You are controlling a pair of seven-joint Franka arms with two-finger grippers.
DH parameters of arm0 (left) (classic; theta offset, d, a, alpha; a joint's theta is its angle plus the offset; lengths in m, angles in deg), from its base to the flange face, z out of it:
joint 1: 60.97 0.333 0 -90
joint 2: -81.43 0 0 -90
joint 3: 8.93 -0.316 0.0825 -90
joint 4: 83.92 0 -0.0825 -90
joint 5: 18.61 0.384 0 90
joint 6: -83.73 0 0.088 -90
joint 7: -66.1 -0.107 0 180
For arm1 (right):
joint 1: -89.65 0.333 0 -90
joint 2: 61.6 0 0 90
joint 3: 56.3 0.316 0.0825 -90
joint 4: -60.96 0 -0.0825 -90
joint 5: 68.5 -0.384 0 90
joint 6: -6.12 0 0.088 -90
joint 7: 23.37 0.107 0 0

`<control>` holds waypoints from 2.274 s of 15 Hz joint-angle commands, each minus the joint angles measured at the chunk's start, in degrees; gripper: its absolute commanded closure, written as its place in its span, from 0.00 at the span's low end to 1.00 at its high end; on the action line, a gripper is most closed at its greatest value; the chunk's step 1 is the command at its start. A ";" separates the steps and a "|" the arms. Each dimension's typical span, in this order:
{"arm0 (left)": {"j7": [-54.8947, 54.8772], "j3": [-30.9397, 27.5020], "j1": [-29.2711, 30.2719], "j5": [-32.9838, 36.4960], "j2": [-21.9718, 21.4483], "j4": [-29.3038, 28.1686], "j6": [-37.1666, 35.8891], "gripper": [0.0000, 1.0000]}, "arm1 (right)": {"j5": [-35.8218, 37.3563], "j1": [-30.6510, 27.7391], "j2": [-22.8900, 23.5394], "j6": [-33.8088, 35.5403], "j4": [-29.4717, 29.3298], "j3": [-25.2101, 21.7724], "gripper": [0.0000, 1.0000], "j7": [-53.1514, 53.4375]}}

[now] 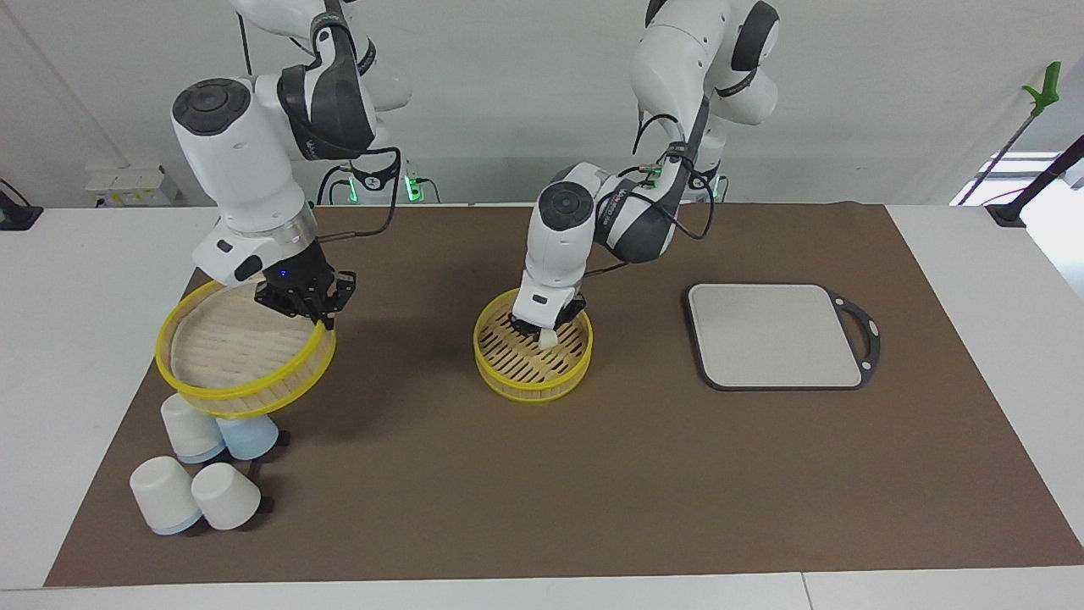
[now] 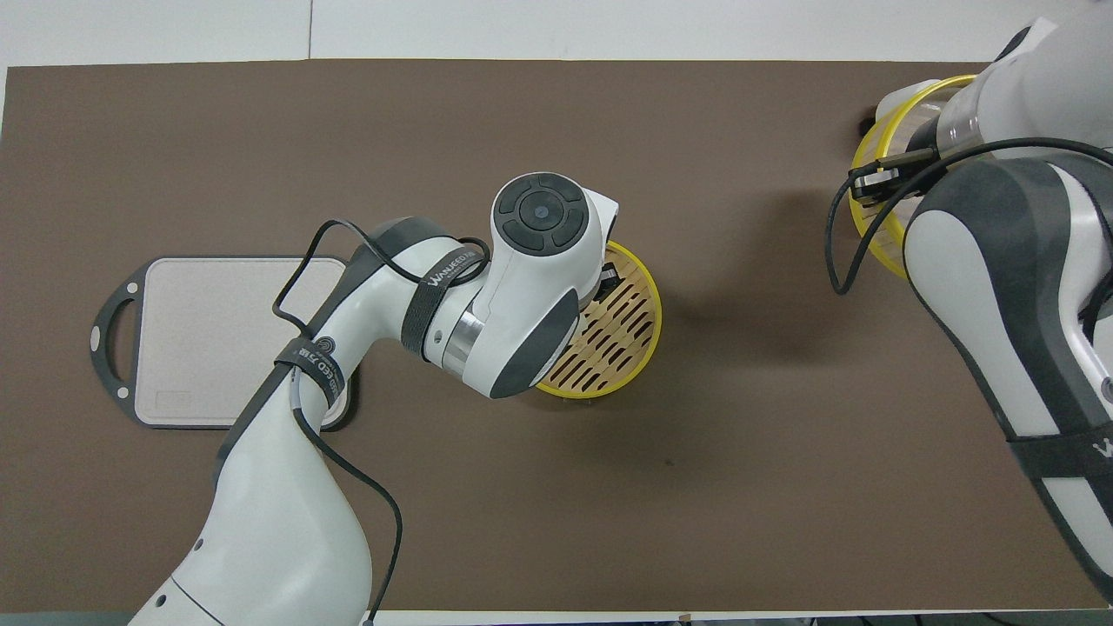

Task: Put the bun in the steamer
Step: 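Lower the bun into the steamer and open the left gripper, then retract the left gripper while the right gripper brings the lid back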

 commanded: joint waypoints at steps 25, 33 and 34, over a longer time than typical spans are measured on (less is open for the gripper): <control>3.34 -6.96 -1.52 0.12 -4.69 0.79 -1.58 0.00 | -0.89 2.11 -2.29 -4.59 4.63 0.85 1.00 1.96; -4.89 -7.33 11.91 4.96 -16.31 -0.69 -12.29 0.00 | -0.45 14.75 3.05 -2.93 -1.15 0.76 1.00 26.72; -8.84 -7.33 14.02 4.96 -17.89 -0.96 -14.14 0.00 | -0.62 16.33 5.16 -1.79 -3.52 0.76 1.00 29.46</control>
